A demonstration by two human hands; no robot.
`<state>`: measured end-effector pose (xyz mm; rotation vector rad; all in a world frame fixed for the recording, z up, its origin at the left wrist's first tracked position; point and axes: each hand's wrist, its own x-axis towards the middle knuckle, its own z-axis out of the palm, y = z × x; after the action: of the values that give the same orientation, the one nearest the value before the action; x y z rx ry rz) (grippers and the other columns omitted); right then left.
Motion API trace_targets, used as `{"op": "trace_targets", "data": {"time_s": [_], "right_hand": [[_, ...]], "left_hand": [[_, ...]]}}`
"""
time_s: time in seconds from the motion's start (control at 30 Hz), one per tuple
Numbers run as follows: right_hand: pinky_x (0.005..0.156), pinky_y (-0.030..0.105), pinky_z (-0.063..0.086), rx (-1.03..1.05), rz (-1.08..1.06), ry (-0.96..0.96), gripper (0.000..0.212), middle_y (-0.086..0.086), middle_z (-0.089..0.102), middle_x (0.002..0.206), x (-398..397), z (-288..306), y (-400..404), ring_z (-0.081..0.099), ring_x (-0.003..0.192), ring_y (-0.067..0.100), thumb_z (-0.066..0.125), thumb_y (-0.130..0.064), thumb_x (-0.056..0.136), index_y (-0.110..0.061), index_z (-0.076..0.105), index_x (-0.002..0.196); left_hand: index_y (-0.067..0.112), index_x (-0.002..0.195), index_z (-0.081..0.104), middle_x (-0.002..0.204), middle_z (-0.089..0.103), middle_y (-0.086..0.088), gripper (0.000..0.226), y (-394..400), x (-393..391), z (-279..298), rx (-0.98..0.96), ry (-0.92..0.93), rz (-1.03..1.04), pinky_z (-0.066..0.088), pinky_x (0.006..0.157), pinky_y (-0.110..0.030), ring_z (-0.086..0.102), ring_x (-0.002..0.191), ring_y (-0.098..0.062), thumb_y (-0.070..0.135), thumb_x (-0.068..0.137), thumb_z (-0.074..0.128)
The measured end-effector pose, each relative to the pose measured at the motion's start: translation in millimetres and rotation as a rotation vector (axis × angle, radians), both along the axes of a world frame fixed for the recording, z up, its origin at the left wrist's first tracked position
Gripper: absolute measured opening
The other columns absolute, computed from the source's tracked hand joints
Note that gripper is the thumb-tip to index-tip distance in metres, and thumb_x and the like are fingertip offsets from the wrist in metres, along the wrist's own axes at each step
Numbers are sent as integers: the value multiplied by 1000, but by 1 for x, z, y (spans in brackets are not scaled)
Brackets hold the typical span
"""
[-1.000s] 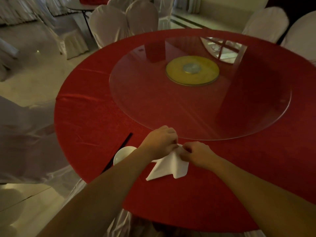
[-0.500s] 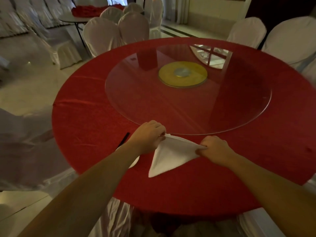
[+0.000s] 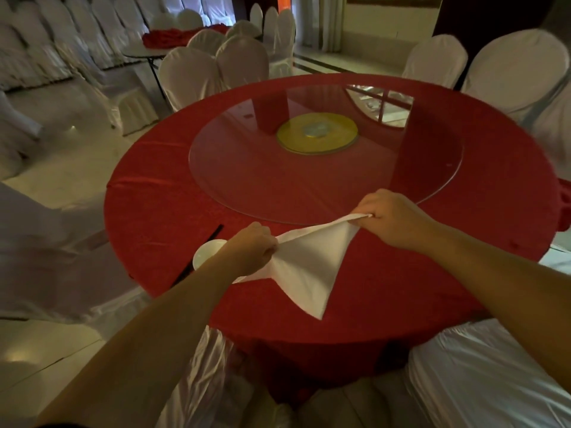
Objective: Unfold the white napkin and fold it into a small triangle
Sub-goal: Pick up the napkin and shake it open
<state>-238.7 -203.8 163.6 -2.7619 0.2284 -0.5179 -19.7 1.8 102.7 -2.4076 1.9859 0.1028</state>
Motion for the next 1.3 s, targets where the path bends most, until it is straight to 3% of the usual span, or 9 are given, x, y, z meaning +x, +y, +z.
{"op": "trace_targets", "data": {"time_s": [0.17, 0.3, 0.57, 0.77, 0.93, 1.07, 1.17, 1.23, 1.3], "right_hand": [[81, 46, 45, -26, -42, -8, 20, 10, 70, 95, -17, 20, 2, 58, 89, 32, 58, -20, 93, -16, 74, 103], [77, 42, 45, -45, -103, -49, 23, 16, 69, 89, -31, 32, 6, 57, 88, 35, 56, -25, 94, -13, 75, 102], [72, 38, 43, 40, -284, -155, 30, 18, 64, 86, -57, 60, -7, 59, 82, 31, 60, -26, 92, 1, 71, 82], [66, 40, 43, 31, -340, -163, 33, 13, 62, 79, -68, 72, -1, 58, 72, 29, 58, -35, 92, -8, 72, 80], [70, 25, 42, 76, -360, -259, 24, 1, 72, 91, -79, 88, 0, 61, 80, 12, 64, -33, 88, -17, 75, 101], [79, 33, 49, 73, -397, -320, 25, 9, 74, 100, -87, 102, -4, 64, 85, 16, 65, -30, 88, -13, 73, 104], [66, 43, 55, 61, -444, -360, 22, 13, 71, 76, -95, 115, -4, 65, 66, 27, 62, -35, 88, -16, 74, 89], [53, 29, 45, 59, -465, -390, 21, 5, 61, 58, -102, 122, -1, 54, 50, 17, 60, -37, 89, -24, 73, 79], [51, 23, 36, 65, -491, -391, 24, 4, 56, 55, -109, 126, 0, 48, 48, 12, 60, -33, 91, -15, 73, 84]], "left_hand": [[15, 90, 58, 87, 58, 0, 22, 19, -17, 6, -74, 89, 234, 41, 70, -34, 50, 79, -19, 23, 98, 39], [15, 96, 53, 90, 59, 1, 19, 39, -29, 17, -194, 145, 400, 46, 68, -38, 55, 77, -23, 22, 98, 36], [13, 97, 68, 93, 58, -6, 23, 80, -13, 49, -302, 81, 444, 46, 75, -36, 55, 84, -24, 17, 95, 45], [13, 103, 65, 99, 55, -6, 24, 94, -8, 78, -472, 48, 472, 44, 74, -36, 53, 84, -22, 25, 98, 44], [14, 100, 64, 94, 54, -3, 30, 106, 2, 111, -544, -26, 523, 47, 70, -38, 54, 79, -21, 36, 97, 44], [11, 108, 64, 102, 55, -9, 26, 110, 6, 137, -602, -68, 441, 42, 71, -35, 50, 84, -22, 27, 98, 44], [10, 113, 63, 107, 55, -12, 26, 111, 1, 156, -663, -116, 337, 41, 73, -34, 54, 90, -29, 18, 98, 44], [11, 117, 63, 112, 56, -13, 27, 114, -2, 168, -707, -152, 305, 40, 73, -33, 55, 94, -32, 15, 97, 45], [9, 116, 64, 112, 58, -14, 26, 117, -5, 177, -755, -167, 303, 38, 73, -31, 55, 95, -32, 17, 97, 48]]}}
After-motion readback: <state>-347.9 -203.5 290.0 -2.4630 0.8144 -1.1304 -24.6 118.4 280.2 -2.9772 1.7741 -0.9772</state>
